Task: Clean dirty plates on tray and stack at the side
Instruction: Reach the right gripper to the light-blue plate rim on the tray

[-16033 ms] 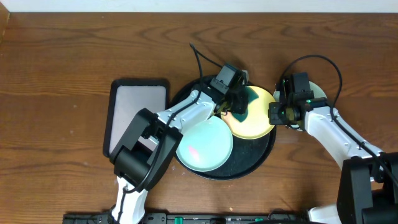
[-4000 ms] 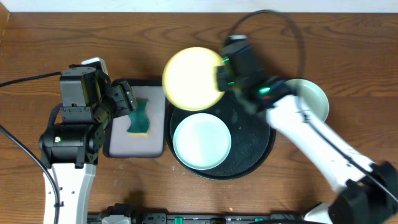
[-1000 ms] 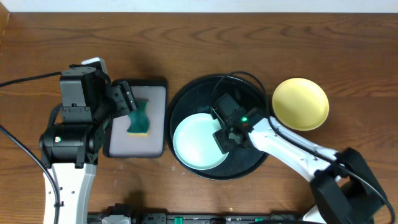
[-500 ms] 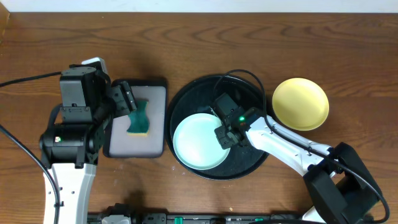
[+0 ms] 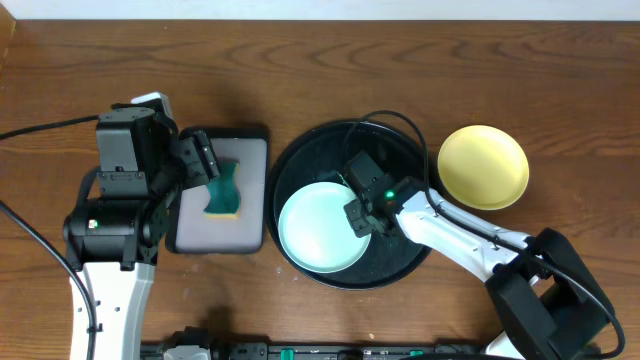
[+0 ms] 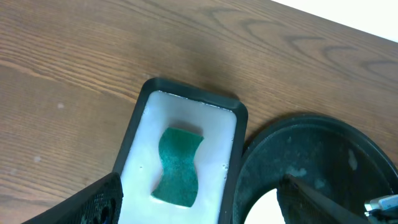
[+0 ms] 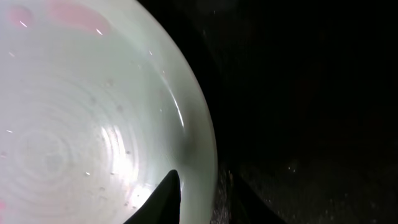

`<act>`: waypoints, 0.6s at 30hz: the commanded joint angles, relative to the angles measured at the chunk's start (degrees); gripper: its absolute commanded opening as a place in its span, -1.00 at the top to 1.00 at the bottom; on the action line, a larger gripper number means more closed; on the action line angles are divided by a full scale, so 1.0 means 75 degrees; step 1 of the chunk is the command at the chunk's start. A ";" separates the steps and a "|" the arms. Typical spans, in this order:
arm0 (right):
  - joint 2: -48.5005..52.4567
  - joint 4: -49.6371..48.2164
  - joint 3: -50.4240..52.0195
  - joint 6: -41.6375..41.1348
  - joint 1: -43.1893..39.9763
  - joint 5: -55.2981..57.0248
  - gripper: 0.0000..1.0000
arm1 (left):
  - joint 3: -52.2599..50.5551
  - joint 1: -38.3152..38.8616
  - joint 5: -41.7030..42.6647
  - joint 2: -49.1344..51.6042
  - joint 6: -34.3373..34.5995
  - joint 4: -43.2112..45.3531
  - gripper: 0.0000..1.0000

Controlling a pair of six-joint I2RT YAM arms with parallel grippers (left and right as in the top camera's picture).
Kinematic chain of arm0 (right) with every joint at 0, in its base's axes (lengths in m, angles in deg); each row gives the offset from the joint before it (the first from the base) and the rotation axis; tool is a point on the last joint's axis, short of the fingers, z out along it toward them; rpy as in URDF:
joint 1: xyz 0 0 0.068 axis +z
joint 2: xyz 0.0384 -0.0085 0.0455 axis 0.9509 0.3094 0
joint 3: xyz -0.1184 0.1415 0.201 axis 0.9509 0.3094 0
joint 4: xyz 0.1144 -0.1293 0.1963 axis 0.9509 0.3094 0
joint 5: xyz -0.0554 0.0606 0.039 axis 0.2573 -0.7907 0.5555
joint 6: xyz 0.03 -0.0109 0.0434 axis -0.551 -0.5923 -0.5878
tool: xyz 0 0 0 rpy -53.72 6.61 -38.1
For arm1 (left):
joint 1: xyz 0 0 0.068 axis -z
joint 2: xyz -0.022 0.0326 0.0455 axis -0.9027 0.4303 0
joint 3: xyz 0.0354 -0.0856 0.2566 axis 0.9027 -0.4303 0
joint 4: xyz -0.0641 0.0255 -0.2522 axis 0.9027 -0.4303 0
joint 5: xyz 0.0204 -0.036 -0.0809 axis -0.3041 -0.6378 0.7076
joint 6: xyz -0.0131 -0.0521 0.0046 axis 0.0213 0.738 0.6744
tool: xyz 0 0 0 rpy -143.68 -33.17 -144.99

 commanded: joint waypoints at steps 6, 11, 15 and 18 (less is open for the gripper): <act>0.0067 -0.0522 0.0522 -0.0099 -0.0009 0.0146 0.85 | 0.0163 -0.0020 -0.0146 0.0009 -0.0017 -0.0009 -0.60; 0.0047 -0.0679 0.0393 -0.0332 -0.0178 0.0262 0.98 | 0.0163 -0.0020 -0.0146 0.0009 -0.0017 -0.0009 -0.60; -0.0117 -0.0679 0.0280 -0.0819 -0.0635 0.0315 0.98 | 0.0163 -0.0020 -0.0146 0.0009 -0.0017 -0.0009 -0.60; -0.0297 -0.0647 0.0283 -0.1180 -0.1166 0.0274 0.98 | 0.0163 -0.0020 -0.0146 0.0009 -0.0017 -0.0009 -0.60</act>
